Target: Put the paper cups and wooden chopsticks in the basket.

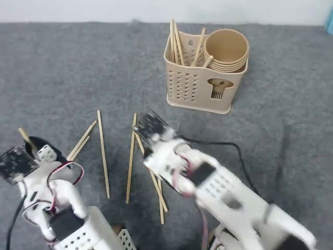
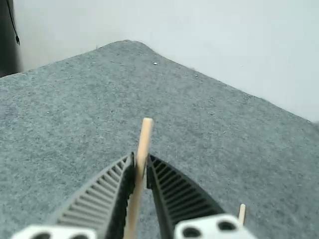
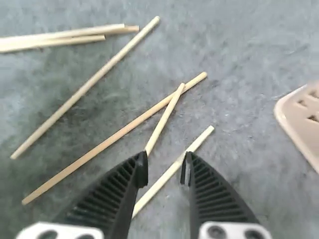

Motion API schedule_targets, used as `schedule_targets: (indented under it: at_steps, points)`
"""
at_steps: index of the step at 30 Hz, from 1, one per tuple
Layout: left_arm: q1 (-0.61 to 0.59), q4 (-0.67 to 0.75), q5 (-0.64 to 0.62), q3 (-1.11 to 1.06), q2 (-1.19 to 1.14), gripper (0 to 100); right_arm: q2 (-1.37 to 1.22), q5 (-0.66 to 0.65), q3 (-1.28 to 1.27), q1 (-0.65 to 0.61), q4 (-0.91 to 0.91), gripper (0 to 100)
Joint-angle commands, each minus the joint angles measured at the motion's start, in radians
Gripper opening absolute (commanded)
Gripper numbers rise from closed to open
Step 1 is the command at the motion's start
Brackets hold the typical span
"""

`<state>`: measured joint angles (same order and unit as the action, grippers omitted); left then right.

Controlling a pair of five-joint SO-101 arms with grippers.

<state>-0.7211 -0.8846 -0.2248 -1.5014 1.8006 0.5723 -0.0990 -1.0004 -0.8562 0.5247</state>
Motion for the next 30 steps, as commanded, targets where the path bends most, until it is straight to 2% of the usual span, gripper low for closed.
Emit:
schedule_targets:
  at_steps: [1, 8, 14, 18, 21, 30]
  points:
    - [0.000, 0.006, -0.015, 0.001, -0.020, 1, -0.263, 0.012, 0.233, -0.005, -0.031, 12.7]
    - [0.000, 0.029, -0.015, -0.004, -0.034, 1, -0.693, 0.012, 0.534, -0.002, -0.031, 12.5]
    - [0.002, 0.040, -0.015, -0.001, -0.058, 1, -0.941, 0.006, 0.704, 0.002, -0.016, 12.3]
    - [0.002, 0.040, -0.015, -0.001, -0.058, 1, -0.944, 0.011, 0.738, 0.005, 0.058, 10.3]
    - [0.003, 0.040, -0.015, -0.001, -0.058, 1, -0.900, 0.014, 0.732, 0.010, 0.071, 0.0]
    - [0.031, 0.034, -0.009, -0.004, -0.057, 1, -0.558, 0.100, 0.621, 0.071, 0.134, 0.6]
